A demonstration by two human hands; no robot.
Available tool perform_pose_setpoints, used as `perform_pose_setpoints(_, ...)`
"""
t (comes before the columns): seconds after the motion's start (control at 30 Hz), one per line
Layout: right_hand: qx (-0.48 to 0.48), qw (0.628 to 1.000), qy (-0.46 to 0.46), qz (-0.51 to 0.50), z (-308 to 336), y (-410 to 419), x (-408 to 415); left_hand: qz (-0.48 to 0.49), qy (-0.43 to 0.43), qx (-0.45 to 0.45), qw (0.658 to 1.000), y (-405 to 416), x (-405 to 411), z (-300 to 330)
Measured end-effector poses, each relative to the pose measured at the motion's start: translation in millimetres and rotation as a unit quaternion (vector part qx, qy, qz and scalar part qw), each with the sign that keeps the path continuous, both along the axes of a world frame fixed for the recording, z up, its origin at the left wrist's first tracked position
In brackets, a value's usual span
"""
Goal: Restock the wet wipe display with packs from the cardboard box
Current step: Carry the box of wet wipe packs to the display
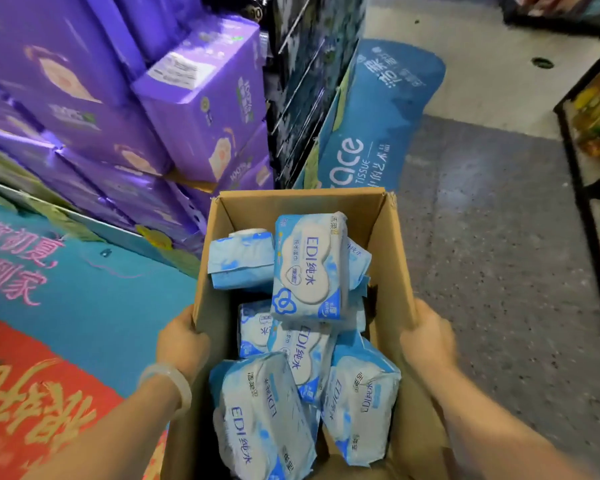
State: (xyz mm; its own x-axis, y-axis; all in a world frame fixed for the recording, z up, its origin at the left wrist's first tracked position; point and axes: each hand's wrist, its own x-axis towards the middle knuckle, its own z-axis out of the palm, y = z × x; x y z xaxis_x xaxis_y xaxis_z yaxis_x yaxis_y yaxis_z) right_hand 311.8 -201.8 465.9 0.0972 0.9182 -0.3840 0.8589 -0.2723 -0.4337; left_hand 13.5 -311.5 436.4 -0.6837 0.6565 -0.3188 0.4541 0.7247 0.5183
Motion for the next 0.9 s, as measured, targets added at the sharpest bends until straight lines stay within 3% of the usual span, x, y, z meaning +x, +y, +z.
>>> perform_pose_setpoints(0.33, 0.002, 0.976, -0.007, 0.218, 12.8, -47.7, -123.0, 0.223, -0.007, 0.001, 0.975, -157.2, -52.5, 25.5)
perform_pose_setpoints(0.67, 0.011, 0.912, -0.032, 0.408, 4.8, -114.2, -353.7, 0.448, -0.016, 0.018, 0.894, -296.5, -169.9, 34.5)
perform_pose_setpoints(0.77, 0.032, 0.88, -0.029, 0.473, 9.6, -121.4, -436.3, 0.505, -0.022, 0.01, 0.863, -319.3, -215.1, 37.7)
perform_pose_setpoints(0.9, 0.042, 0.835, -0.04, 0.547, 18.0, -130.6, -530.1, 0.531, -0.033, -0.012, 0.847, -343.3, -273.6, 42.5)
